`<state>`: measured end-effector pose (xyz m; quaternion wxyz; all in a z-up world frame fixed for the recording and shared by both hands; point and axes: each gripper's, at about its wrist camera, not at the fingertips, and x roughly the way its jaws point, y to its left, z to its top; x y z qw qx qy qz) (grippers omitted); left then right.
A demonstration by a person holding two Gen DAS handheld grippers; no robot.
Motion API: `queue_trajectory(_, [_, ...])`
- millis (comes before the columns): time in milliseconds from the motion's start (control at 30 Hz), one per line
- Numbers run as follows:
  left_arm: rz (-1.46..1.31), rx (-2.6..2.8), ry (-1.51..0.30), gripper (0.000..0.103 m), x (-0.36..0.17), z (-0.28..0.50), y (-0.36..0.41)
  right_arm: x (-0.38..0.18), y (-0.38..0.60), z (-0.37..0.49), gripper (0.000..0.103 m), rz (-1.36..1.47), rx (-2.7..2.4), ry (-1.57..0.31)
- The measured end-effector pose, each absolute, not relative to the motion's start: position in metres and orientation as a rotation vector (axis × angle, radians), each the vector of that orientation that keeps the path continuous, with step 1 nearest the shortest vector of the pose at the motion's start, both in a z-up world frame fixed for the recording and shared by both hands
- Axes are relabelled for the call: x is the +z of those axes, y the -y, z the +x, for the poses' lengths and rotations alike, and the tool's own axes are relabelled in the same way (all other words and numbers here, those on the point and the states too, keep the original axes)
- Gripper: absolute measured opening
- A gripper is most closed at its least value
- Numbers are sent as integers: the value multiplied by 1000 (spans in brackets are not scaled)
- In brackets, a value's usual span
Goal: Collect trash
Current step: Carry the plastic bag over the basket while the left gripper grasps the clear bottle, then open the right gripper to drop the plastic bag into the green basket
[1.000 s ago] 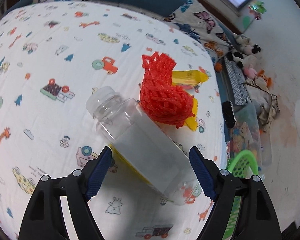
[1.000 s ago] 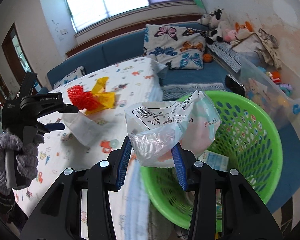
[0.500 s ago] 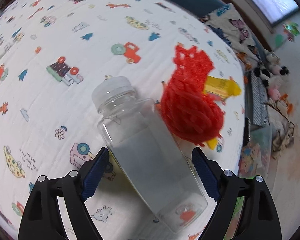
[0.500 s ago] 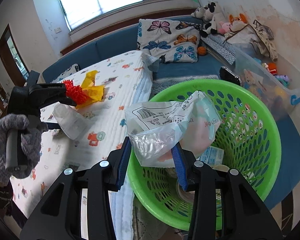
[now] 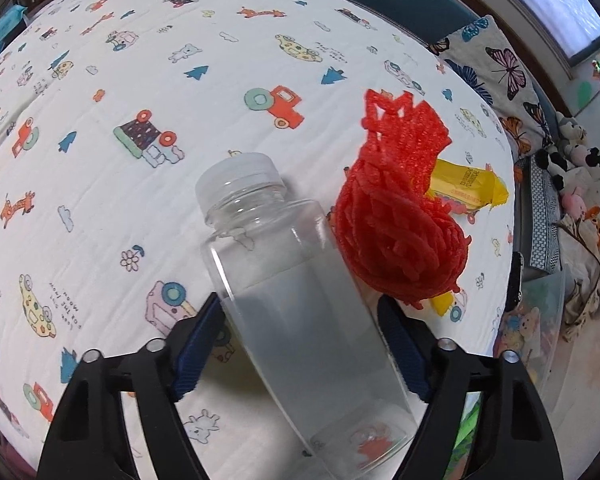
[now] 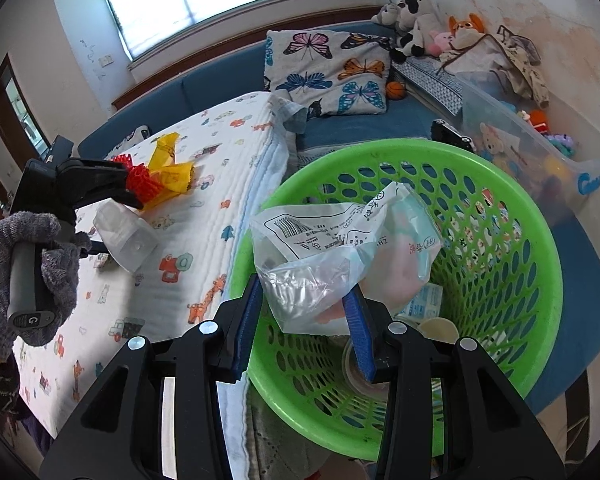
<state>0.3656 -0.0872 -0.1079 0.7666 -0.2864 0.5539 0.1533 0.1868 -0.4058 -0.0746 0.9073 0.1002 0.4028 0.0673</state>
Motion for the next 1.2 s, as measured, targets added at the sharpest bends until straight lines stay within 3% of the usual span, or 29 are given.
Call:
queue_trajectory(433, [-624, 217, -1185, 70, -103, 338, 78, -71, 410, 180, 42, 210, 116, -827])
queue_trajectory(1200, [-384, 17, -971, 64, -45, 270, 62, -93, 430, 186, 43, 243, 14, -883])
